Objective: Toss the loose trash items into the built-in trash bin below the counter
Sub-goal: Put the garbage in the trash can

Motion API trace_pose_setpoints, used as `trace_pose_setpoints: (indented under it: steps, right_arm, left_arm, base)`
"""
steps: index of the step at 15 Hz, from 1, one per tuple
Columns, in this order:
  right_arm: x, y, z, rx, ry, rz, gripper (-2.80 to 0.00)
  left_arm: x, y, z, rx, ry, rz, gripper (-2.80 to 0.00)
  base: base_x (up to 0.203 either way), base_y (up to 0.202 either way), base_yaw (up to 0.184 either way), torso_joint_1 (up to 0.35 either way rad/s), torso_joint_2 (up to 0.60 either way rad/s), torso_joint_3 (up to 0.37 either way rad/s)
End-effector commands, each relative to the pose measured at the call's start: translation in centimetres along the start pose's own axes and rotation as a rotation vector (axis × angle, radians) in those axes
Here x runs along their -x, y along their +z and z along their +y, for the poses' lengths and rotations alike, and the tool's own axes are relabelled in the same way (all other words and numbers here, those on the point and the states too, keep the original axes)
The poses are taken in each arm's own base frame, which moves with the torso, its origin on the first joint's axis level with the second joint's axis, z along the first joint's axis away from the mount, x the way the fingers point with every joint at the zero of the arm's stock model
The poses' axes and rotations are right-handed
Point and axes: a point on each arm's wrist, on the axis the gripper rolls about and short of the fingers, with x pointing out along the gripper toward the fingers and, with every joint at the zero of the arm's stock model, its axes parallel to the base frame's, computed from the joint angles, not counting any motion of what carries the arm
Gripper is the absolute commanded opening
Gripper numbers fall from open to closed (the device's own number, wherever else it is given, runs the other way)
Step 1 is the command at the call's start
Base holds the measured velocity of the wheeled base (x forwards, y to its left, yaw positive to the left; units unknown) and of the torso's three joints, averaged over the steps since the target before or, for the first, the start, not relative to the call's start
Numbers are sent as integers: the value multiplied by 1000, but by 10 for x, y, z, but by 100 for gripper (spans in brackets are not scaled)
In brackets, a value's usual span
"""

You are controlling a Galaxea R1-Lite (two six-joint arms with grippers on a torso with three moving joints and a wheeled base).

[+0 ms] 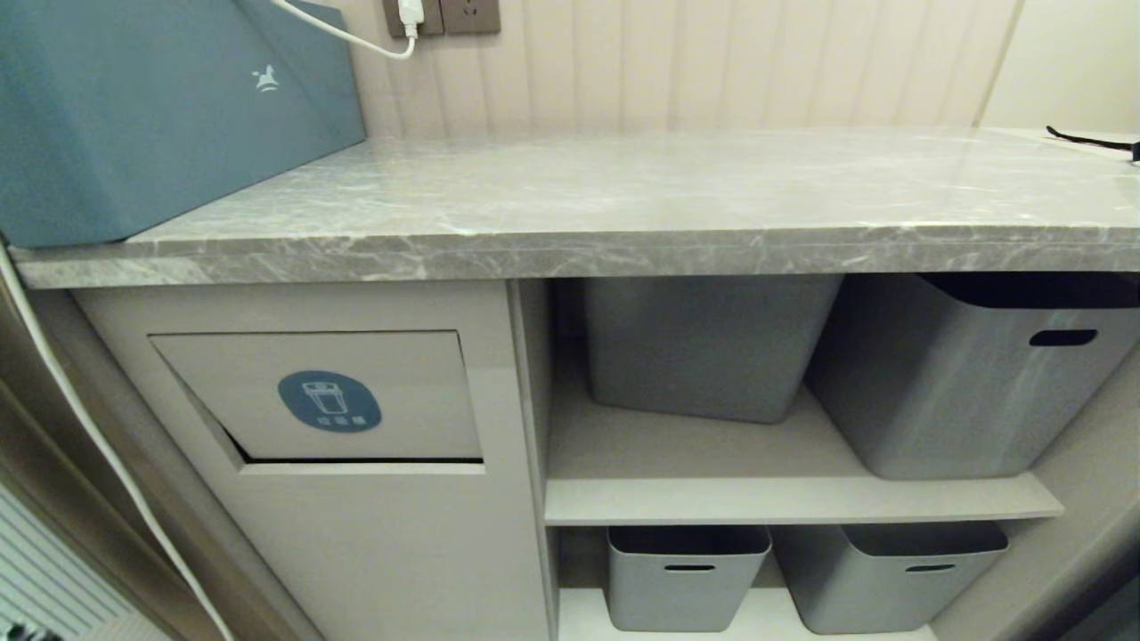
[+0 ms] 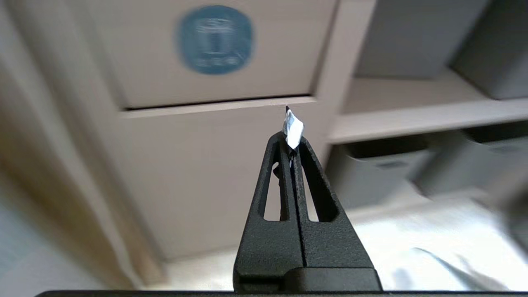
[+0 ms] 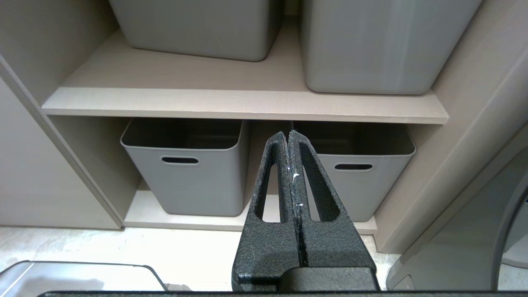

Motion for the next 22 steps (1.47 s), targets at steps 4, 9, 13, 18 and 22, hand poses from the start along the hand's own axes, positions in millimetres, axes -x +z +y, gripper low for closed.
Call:
trace_pose_setpoints:
  steps: [4, 9, 13, 18, 22]
  right_arm:
    - [0, 0, 0, 0, 2, 2, -280]
    - [0, 0, 0, 0, 1, 1, -280]
    - [0, 0, 0, 0, 0, 3, -280]
    - [0, 0, 0, 0, 2, 3, -280]
    - [0, 0, 0, 0, 1, 1, -280]
  left_arm:
    - [-130, 12, 27, 234, -60, 366, -280]
    - [-203, -23, 46, 316, -69, 388, -280]
    - [-237, -51, 54, 311, -72, 351, -280]
    - [-246, -67, 54, 345, -23, 286, -280]
    - [-255, -72, 56, 446, -15, 250, -280]
  base:
    - [0, 0, 0, 0, 0, 0]
    - [0, 0, 0, 0, 0, 0]
    - [0, 0, 0, 0, 0, 0]
    - [0, 0, 0, 0, 0, 0]
    - [0, 0, 0, 0, 0, 0]
